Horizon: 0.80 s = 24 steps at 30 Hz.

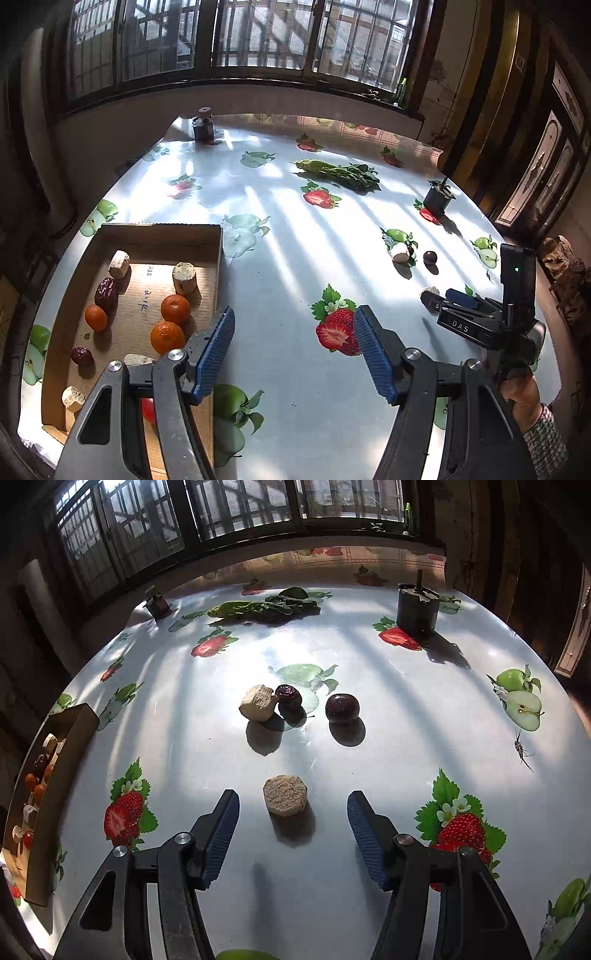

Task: Organize fruits
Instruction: 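Withdraw both grippers from the box toward the food pile, then grasp a beige block with the left gripper while the right grasps the round cake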

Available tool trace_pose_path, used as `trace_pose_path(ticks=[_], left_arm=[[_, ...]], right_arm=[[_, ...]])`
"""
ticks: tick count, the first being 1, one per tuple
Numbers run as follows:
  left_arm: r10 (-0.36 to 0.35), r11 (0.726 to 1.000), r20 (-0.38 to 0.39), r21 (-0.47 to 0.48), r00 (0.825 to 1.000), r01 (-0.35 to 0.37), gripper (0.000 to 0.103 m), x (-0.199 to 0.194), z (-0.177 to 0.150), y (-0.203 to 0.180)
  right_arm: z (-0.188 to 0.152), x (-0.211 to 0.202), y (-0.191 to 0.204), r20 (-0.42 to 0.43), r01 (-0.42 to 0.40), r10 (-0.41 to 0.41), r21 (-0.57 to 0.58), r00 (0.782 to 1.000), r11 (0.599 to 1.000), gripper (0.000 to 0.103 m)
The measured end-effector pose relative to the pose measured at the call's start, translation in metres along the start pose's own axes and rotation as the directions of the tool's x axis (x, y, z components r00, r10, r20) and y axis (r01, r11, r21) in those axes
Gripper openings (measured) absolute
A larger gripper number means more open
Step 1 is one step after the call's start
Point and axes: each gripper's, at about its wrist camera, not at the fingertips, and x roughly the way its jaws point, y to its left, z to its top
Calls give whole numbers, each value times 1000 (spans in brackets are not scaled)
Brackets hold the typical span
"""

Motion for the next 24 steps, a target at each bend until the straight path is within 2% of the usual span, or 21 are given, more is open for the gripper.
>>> trace_pose_path(ticks=[5, 9, 13, 18, 21, 23, 24], left_arm=[[-54, 998, -69, 20, 996, 56, 66, 55, 28, -33], [-98, 995, -141, 18, 985, 102, 66, 104, 39, -65], [-167, 985, -201, 3, 965, 171, 66, 147, 46, -98], [-220, 975, -231, -14, 948, 223, 65, 188, 56, -126], [-217, 974, -231, 17, 949, 227, 52, 202, 58, -134], [-197, 976, -239, 43, 951, 213, 33, 209, 57, -137], [-194, 976, -250, 48, 949, 212, 29, 213, 56, -138]], right_arm=[[-2, 12, 1, 6, 14, -14, -1, 1000, 1000, 30], [-4, 7, -11, 14, 46, -47, 40, 999, 998, 30], [-7, -1, -33, 20, 34, -37, 120, 999, 992, 30], [-5, -1, -39, 16, 26, -29, 148, 999, 989, 30], [-4, -1, -41, 11, 12, -14, 162, 1000, 987, 30], [-3, 0, -43, 7, 0, -2, 175, 1000, 985, 30], [-3, 0, -44, 7, -5, 4, 181, 1000, 984, 30]])
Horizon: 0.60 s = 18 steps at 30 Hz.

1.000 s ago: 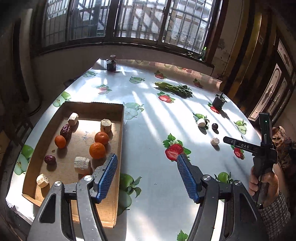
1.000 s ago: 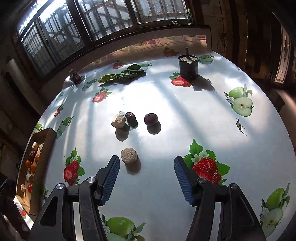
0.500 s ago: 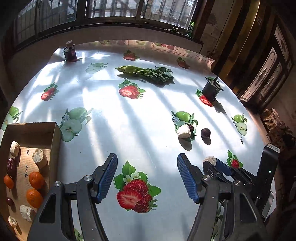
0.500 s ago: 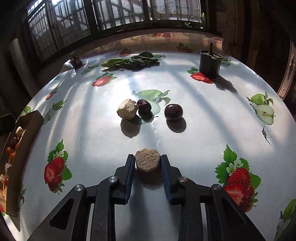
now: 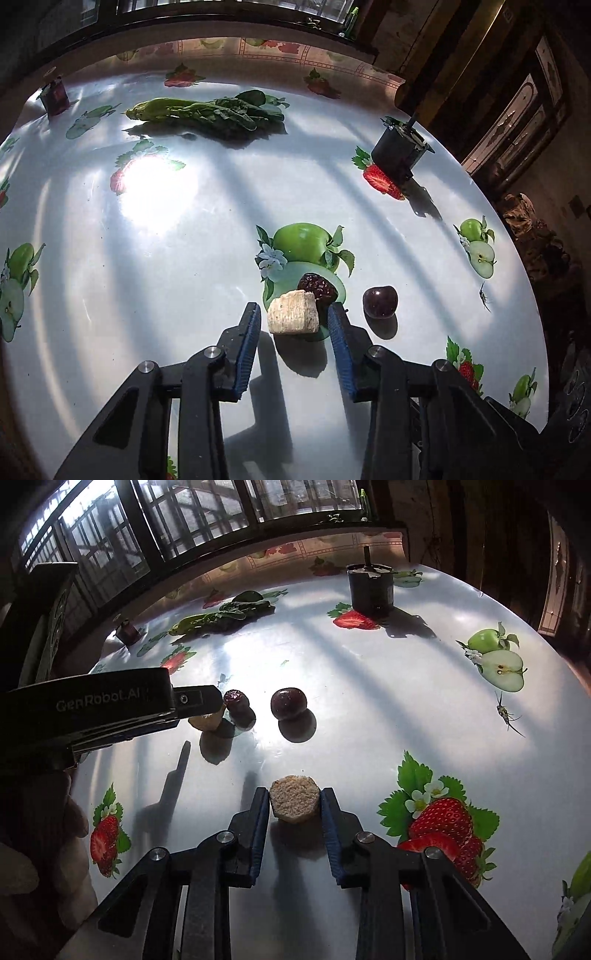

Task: Organize fruits
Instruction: 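Grasp a beige block with the left gripper while the right grasps the round cake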

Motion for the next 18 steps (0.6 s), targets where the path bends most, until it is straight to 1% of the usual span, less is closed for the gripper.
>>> trace_pose_path(ticks=[2, 4, 6, 8, 9, 10, 12, 16, 18], left_arm=[[-5, 1000, 11, 7, 1000, 5, 28, 2, -2, 0], [12, 1000, 19, 14, 1000, -12, 28, 3, -1, -1], [6, 1000, 16, 9, 1000, -6, 30, 6, 0, 0], [9, 1000, 31, 15, 999, -10, 34, 6, 0, -1], [16, 1000, 34, 23, 999, -16, 34, 6, -1, -3], [28, 999, 34, 34, 999, -30, 31, 6, -1, -5], [22, 999, 37, 35, 999, -23, 29, 4, -4, -6], [38, 998, 72, 41, 997, -41, 29, -11, -12, -8], [22, 999, 88, 39, 996, -26, 29, -26, -20, -7]], right_arm=[[0, 0, 0, -1, -4, 4, 8, 1000, 1000, 30], [0, 0, 1, -2, -5, 5, 7, 1000, 1000, 30], [0, 0, 2, -1, -4, 4, 3, 1000, 1000, 30], [-1, 1, 3, -2, -3, 3, -2, 1000, 1000, 30], [0, 1, 3, -2, -4, 4, -3, 1000, 1000, 30], [0, 1, 3, -2, -5, 5, -2, 1000, 1000, 30], [0, 1, 3, -2, -8, 8, -1, 1000, 1000, 30], [0, 1, 2, -2, -8, 8, -1, 1000, 1000, 30], [0, 1, 2, -2, -9, 9, 0, 1000, 1000, 30]])
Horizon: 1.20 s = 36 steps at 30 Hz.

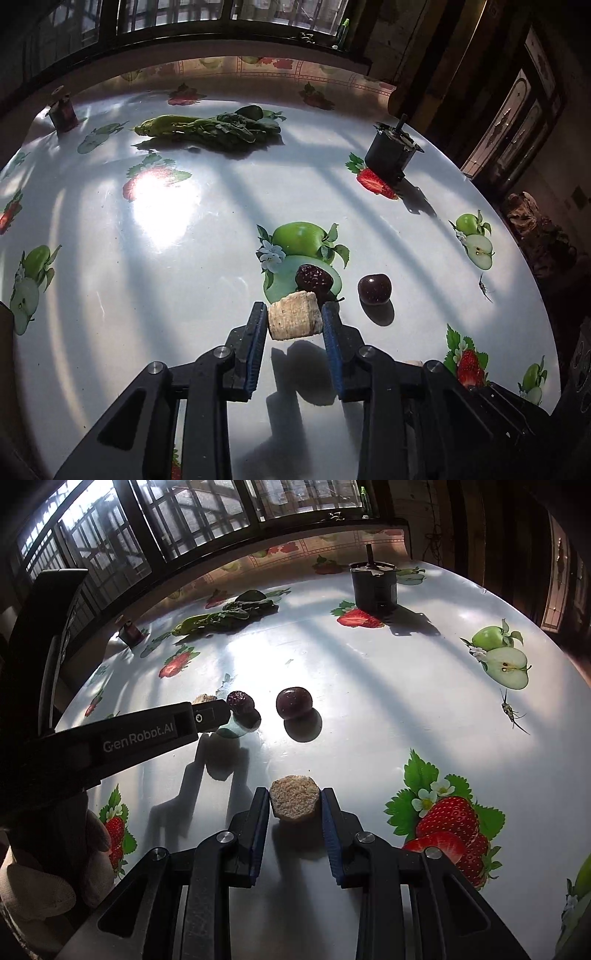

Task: Organize fruits
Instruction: 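Grasp a beige block with the left gripper while the right grasps the round cake, then carry the block and cake into the box and open both grippers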

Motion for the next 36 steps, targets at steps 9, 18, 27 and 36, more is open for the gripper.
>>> trace_pose_path(ticks=[9, 18, 27, 36], left_arm=[[-12, 1000, 121, -6, 993, 13, 29, -88, -62, 14], [35, 995, 206, -97, 978, -15, 29, -150, -110, 48], [65, 992, 271, -119, 960, -33, 29, -190, -132, 70], [114, 980, 314, -190, 943, -56, 29, -224, -149, 112]], right_arm=[[-1, -1, 1, 14, 2, -2, -1, 1000, 1000, 30], [-5, -2, 1, 52, 33, -33, -2, 998, 999, 30], [-7, -5, -4, 74, 77, -79, 24, 994, 997, 30], [-24, -35, 25, 44, -2, 3, -21, 999, 1000, 30]])
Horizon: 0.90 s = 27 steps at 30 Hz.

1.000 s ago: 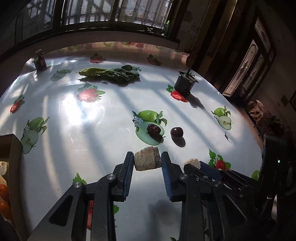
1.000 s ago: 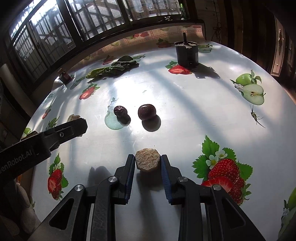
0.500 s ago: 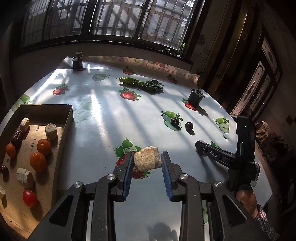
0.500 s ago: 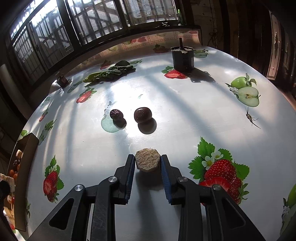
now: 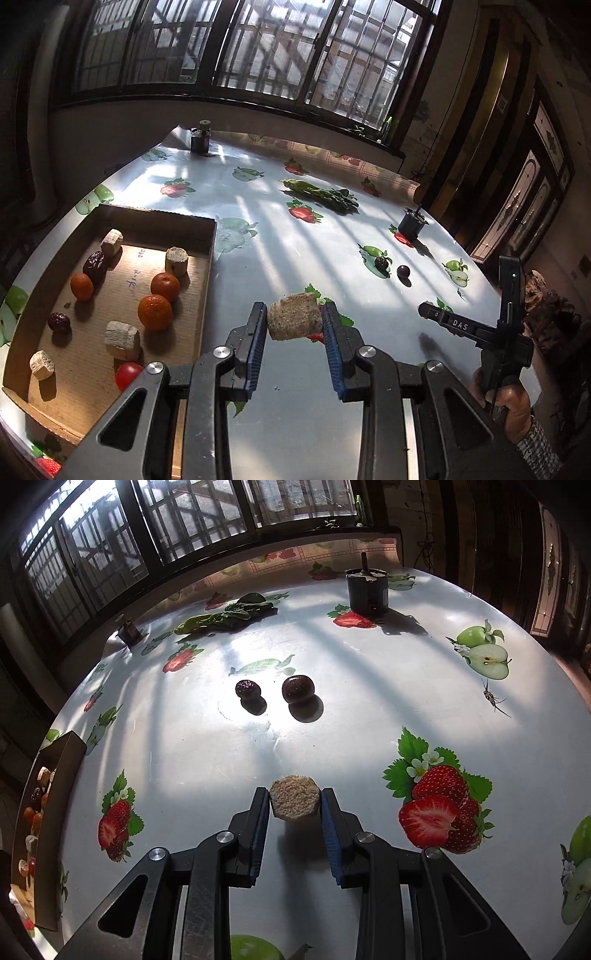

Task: Organize fruits
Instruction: 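Carry the block and cake into the box and open both grippers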

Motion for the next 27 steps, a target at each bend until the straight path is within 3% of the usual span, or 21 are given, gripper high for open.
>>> trace_pose_path(ticks=[6, 13, 19, 27], left_arm=[[85, 995, 30, -63, 996, -83, 29, -23, -3, 49], [220, 959, -19, -177, 975, -220, 29, -33, -12, 123], [256, 934, -94, -231, 962, -272, 29, -30, -25, 165], [247, 935, -137, -228, 959, -273, 29, -17, -37, 177]], right_arm=[[-3, -39, 81, 36, -171, 176, -127, 984, 977, 30], [-36, -36, 202, -81, -343, 335, -315, 939, 885, 30], [-80, -22, 279, -180, -398, 355, -448, 917, 800, 31], [-127, -13, 327, -226, -370, 294, -608, 929, 703, 31]])
